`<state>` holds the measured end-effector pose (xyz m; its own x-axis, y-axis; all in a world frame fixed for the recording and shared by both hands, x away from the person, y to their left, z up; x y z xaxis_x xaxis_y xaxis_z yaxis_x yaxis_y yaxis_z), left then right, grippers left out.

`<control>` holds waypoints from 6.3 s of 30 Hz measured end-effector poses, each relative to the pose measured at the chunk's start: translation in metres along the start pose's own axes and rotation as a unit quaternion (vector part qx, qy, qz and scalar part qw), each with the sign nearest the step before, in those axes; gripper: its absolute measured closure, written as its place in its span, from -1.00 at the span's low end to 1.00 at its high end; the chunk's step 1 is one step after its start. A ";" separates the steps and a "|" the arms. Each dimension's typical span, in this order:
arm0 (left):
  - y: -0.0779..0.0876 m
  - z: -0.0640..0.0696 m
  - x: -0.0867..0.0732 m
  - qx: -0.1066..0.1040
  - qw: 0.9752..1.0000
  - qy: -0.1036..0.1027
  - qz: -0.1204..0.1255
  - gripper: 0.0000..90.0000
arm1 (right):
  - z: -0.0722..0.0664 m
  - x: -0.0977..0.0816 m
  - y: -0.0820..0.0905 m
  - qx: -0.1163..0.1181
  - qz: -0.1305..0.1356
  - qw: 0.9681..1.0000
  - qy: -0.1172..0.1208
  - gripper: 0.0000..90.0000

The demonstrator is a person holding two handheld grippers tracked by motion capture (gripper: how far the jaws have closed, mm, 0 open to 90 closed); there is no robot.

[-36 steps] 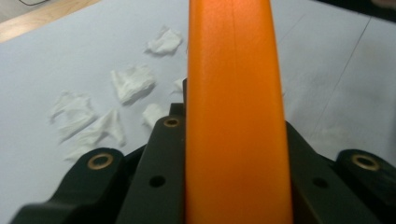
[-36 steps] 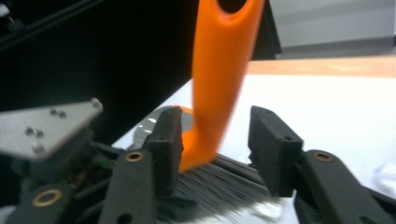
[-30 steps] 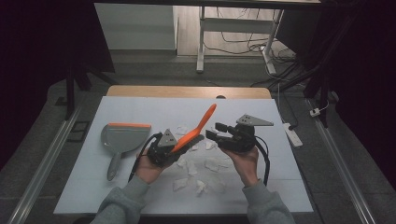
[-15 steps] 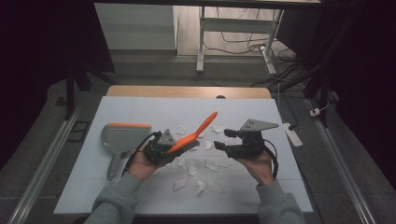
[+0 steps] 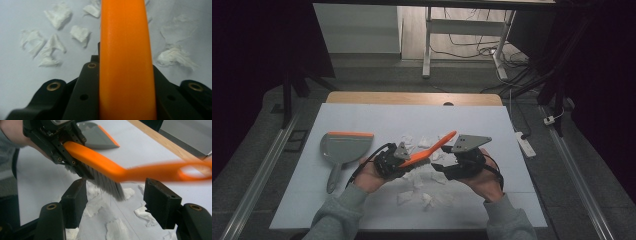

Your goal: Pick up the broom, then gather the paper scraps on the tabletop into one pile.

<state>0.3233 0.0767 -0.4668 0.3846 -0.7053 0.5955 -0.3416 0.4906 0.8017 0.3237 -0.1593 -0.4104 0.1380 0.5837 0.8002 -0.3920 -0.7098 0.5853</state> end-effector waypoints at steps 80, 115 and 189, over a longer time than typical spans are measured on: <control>0.074 -0.036 -0.150 0.122 0.965 0.206 0.109 -0.28 | 0.044 -0.034 0.000 -0.079 -0.082 0.993 -0.023 0.52; 0.063 -0.041 -0.157 0.111 0.968 0.205 0.092 -0.32 | 0.163 -0.025 -0.060 -0.171 -0.257 0.948 -0.078 0.52; 0.060 -0.041 -0.158 0.108 0.970 0.201 0.087 -0.31 | 0.090 0.003 -0.033 -0.083 -0.214 0.968 -0.098 0.55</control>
<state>0.2772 0.2391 -0.5104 0.5937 -0.3442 0.7273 -0.5859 0.4347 0.6840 0.4186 -0.1696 -0.4157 0.4844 0.7122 0.5081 -0.3996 -0.3365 0.8527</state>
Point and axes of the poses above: each handheld gripper's, and its own axes: y roughly backward along the jaws, x roughly out of its top, z roughly to its right, the point moved 1 cm from there along -y, roughly forward along the jaws, and after that the axes turned 2 degrees about y, right-handed, at the moved point
